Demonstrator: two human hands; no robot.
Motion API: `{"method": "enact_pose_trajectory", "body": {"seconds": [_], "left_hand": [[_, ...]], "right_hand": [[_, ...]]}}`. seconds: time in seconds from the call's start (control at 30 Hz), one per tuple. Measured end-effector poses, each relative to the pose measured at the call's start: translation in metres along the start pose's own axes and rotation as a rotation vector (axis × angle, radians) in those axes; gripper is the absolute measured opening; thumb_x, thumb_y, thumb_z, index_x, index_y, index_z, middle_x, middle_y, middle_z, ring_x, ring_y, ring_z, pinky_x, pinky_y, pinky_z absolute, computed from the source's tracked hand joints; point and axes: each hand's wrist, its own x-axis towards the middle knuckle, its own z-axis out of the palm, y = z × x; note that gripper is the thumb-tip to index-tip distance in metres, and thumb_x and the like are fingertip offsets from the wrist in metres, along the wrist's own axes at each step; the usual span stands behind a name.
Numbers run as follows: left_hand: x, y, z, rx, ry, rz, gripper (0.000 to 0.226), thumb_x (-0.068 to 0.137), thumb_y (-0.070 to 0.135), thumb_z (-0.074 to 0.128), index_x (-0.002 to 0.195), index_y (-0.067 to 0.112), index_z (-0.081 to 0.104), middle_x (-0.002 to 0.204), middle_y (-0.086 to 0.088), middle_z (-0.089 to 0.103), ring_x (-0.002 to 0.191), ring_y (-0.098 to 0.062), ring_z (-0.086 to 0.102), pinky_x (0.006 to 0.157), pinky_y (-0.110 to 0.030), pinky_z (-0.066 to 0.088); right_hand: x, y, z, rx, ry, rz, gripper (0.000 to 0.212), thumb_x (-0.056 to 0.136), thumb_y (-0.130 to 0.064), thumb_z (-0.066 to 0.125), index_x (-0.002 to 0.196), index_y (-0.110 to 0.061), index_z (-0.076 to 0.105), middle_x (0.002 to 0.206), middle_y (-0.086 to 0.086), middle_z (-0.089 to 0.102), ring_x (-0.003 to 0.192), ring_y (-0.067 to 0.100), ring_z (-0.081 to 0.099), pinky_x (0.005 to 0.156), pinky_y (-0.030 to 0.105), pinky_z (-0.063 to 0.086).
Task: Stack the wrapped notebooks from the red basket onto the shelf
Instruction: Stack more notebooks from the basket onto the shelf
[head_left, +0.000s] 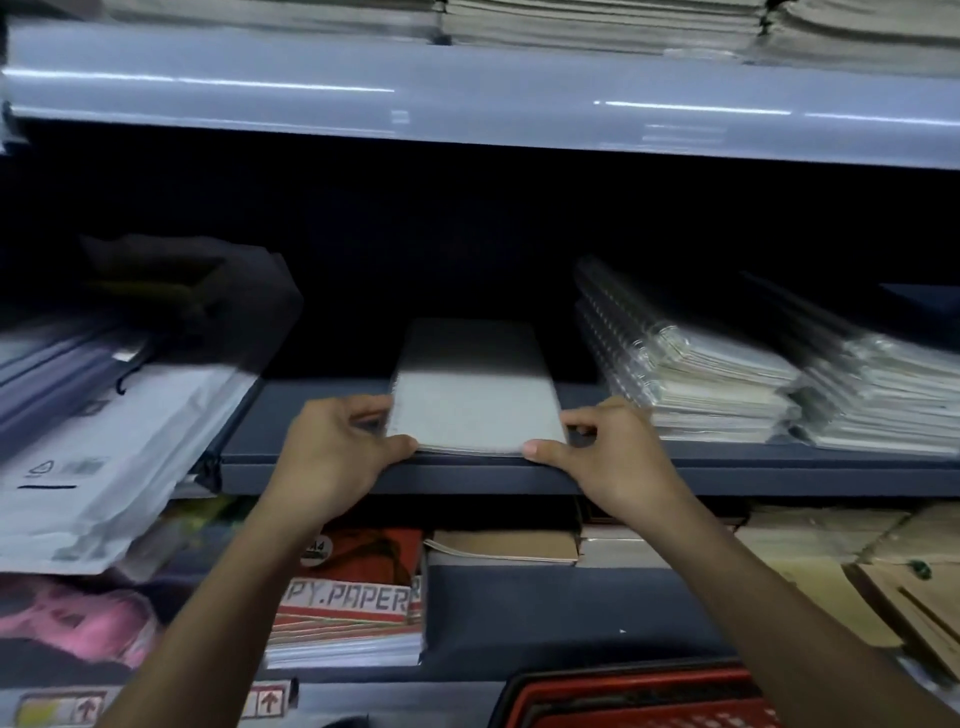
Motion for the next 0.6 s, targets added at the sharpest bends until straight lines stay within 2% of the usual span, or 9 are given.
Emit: {"method": "enact_pose_trajectory", "body": {"seconds": [0.03, 0.1, 0.13, 0.23, 0.3, 0.37, 0.43, 0.5, 0.6], "left_hand": [[0.002, 0.0, 0.001, 0.044, 0.023, 0.021, 0.05, 0.078, 0.023, 0.084, 0.125, 0.02, 0.068, 0.09, 0.003, 0.073, 0.072, -0.011, 0.066, 0.072, -0.022, 0.047], [0.006, 0.002, 0.004, 0.125, 0.062, 0.07, 0.051, 0.078, 0.027, 0.084, 0.126, 0.019, 0.069, 0.095, 0.006, 0.067, 0.076, -0.006, 0.061, 0.074, -0.018, 0.043], [0.007, 0.002, 0.006, 0.139, 0.075, 0.082, 0.05, 0.078, 0.028, 0.083, 0.125, 0.018, 0.069, 0.101, 0.006, 0.065, 0.079, -0.003, 0.059, 0.075, -0.016, 0.041], [0.01, 0.0, 0.008, 0.158, 0.092, 0.098, 0.054, 0.078, 0.033, 0.083, 0.127, 0.019, 0.068, 0.119, -0.004, 0.068, 0.1, -0.012, 0.063, 0.086, -0.021, 0.045], [0.008, 0.0, 0.009, 0.204, 0.103, 0.112, 0.057, 0.079, 0.036, 0.082, 0.131, 0.021, 0.065, 0.119, -0.013, 0.068, 0.114, -0.026, 0.062, 0.096, -0.031, 0.049], [0.002, 0.0, 0.009, 0.196, 0.135, 0.135, 0.057, 0.08, 0.035, 0.081, 0.133, 0.021, 0.063, 0.119, -0.015, 0.067, 0.115, -0.027, 0.061, 0.096, -0.03, 0.047], [-0.007, 0.002, 0.008, 0.156, 0.193, 0.166, 0.057, 0.081, 0.035, 0.08, 0.133, 0.021, 0.062, 0.114, -0.01, 0.067, 0.096, -0.013, 0.065, 0.085, -0.015, 0.044], [-0.017, 0.004, 0.01, 0.121, 0.24, 0.208, 0.05, 0.083, 0.034, 0.079, 0.13, 0.022, 0.065, 0.092, 0.0, 0.061, 0.07, 0.002, 0.055, 0.064, -0.002, 0.036], [-0.031, 0.004, 0.015, 0.052, 0.241, 0.245, 0.044, 0.083, 0.034, 0.078, 0.125, 0.023, 0.067, 0.073, 0.008, 0.055, 0.061, -0.003, 0.051, 0.061, -0.005, 0.037]], "right_hand": [[0.003, -0.002, 0.002, -0.063, 0.008, 0.019, 0.042, 0.074, -0.055, 0.079, 0.097, -0.02, 0.074, 0.103, -0.001, 0.054, 0.092, 0.016, 0.057, 0.082, 0.031, 0.048], [0.008, -0.006, 0.005, -0.1, 0.031, 0.03, 0.036, 0.077, -0.056, 0.076, 0.07, -0.023, 0.065, 0.089, 0.0, 0.049, 0.078, 0.019, 0.053, 0.069, 0.034, 0.045], [0.009, -0.008, 0.007, -0.107, 0.044, 0.033, 0.045, 0.078, -0.057, 0.075, 0.057, -0.025, 0.05, 0.081, 0.0, 0.045, 0.072, 0.02, 0.048, 0.063, 0.033, 0.039], [0.014, -0.009, 0.014, -0.17, 0.102, 0.064, 0.057, 0.08, -0.062, 0.07, 0.057, -0.03, 0.028, 0.086, 0.0, 0.045, 0.075, 0.02, 0.047, 0.062, 0.03, 0.032], [0.012, -0.01, 0.014, -0.213, 0.123, 0.066, 0.041, 0.082, -0.062, 0.068, 0.064, -0.03, 0.049, 0.096, 0.003, 0.051, 0.084, 0.022, 0.057, 0.065, 0.031, 0.04], [0.006, -0.009, 0.015, -0.184, 0.153, 0.028, 0.038, 0.085, -0.056, 0.068, 0.09, -0.018, 0.07, 0.105, 0.005, 0.056, 0.091, 0.022, 0.06, 0.073, 0.032, 0.045], [-0.002, -0.006, 0.012, -0.12, 0.22, -0.03, 0.045, 0.089, -0.049, 0.068, 0.113, -0.011, 0.071, 0.11, 0.006, 0.059, 0.088, 0.013, 0.054, 0.076, 0.025, 0.04], [-0.013, -0.003, 0.007, -0.066, 0.268, -0.062, 0.047, 0.092, -0.044, 0.065, 0.123, -0.01, 0.068, 0.109, 0.003, 0.057, 0.088, 0.009, 0.049, 0.078, 0.02, 0.036], [-0.03, 0.002, 0.001, -0.014, 0.269, -0.081, 0.044, 0.093, -0.043, 0.064, 0.124, -0.013, 0.068, 0.105, -0.002, 0.055, 0.085, 0.01, 0.053, 0.079, 0.021, 0.039]]}}
